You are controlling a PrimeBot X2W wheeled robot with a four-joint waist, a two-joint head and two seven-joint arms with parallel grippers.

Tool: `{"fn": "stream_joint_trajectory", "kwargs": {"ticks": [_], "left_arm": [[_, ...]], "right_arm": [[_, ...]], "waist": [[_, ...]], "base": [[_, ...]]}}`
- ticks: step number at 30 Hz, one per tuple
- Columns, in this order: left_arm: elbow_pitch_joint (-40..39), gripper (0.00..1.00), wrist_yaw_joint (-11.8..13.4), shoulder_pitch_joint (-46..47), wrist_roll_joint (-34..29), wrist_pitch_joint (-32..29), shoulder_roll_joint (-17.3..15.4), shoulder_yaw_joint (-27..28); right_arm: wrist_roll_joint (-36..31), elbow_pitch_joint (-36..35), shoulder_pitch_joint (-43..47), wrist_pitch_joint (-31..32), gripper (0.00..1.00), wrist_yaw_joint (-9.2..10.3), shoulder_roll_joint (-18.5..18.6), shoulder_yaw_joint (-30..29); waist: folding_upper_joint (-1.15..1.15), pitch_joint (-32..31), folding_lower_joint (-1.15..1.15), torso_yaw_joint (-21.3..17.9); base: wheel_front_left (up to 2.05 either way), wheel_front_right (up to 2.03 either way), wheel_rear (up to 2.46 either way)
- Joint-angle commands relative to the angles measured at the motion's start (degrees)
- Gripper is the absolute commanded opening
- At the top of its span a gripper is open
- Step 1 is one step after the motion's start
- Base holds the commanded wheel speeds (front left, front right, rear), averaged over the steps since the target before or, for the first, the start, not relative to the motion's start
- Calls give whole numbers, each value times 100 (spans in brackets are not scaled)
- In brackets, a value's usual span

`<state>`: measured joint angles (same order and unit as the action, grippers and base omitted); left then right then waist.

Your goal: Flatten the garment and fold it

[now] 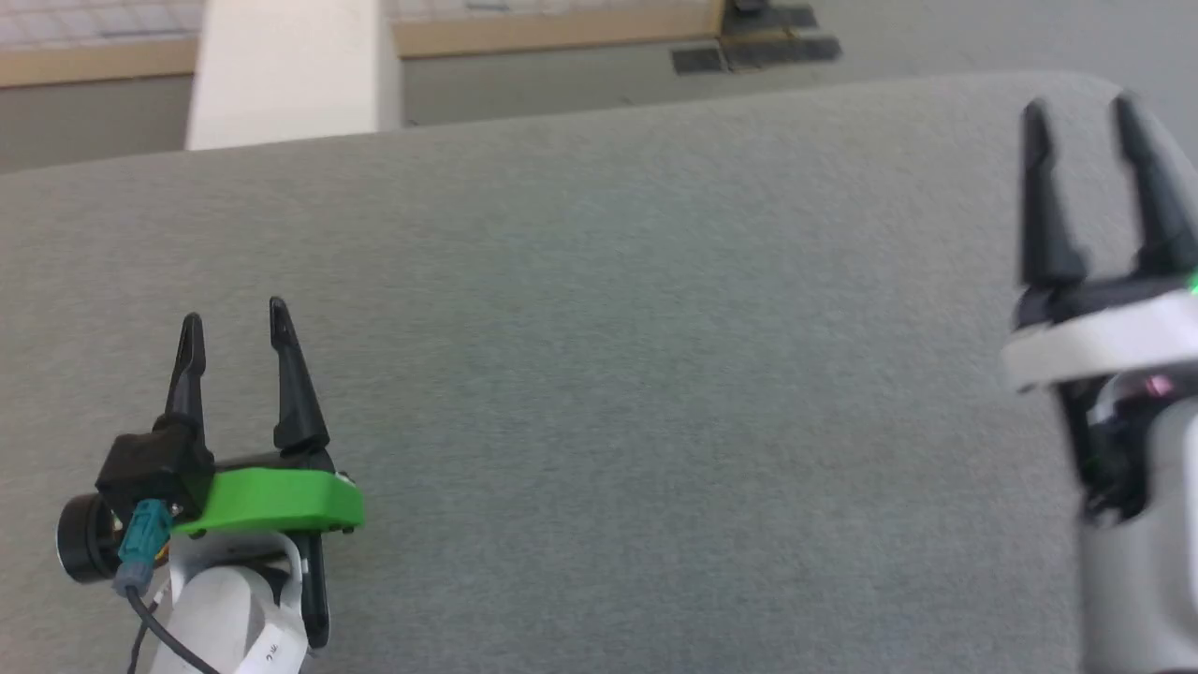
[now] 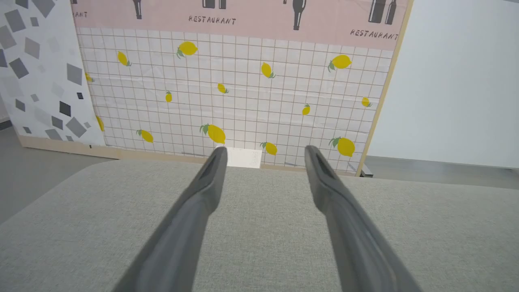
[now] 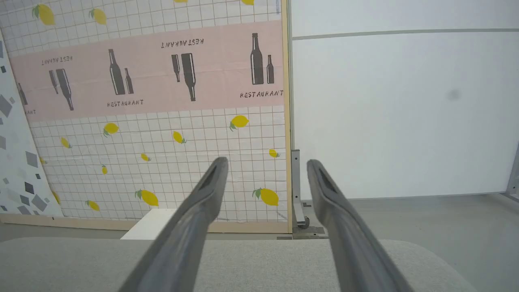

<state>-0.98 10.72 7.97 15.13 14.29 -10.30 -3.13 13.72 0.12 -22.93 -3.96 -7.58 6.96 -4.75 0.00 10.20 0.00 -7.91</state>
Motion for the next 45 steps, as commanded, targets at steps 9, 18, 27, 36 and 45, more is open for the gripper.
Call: {"fn": "stream_joint_trajectory", "kwargs": {"ticks": [9,18,27,36,45], "left_arm": [[427,100,-32,-144,-139,61,129,-171],[865,100,-243,-165,-179,67,116,-366],[1232,100,-464,-174,-77,69,125,-503],[1412,100,-622,-117,12,70,204,-465],[1475,0,-661,-114,12,41,186,-489]], "right_arm": [[60,531,962,-792,100,9,-404,11],[-149,1046,1608,-1033,100,9,-407,202],[-535,1150,1878,-1081,100,9,-408,376],[-465,1155,2024,-1096,100,9,-408,434],[-465,1154,1970,-1034,0,0,-403,460]], "waist": [[0,-638,0,625],[0,-782,0,734],[0,-882,0,695],[0,-870,0,707],[0,-879,0,711]], "base": [[0,0,0],[0,0,0],[0,0,0],[0,0,0],[0,0,0]]}}
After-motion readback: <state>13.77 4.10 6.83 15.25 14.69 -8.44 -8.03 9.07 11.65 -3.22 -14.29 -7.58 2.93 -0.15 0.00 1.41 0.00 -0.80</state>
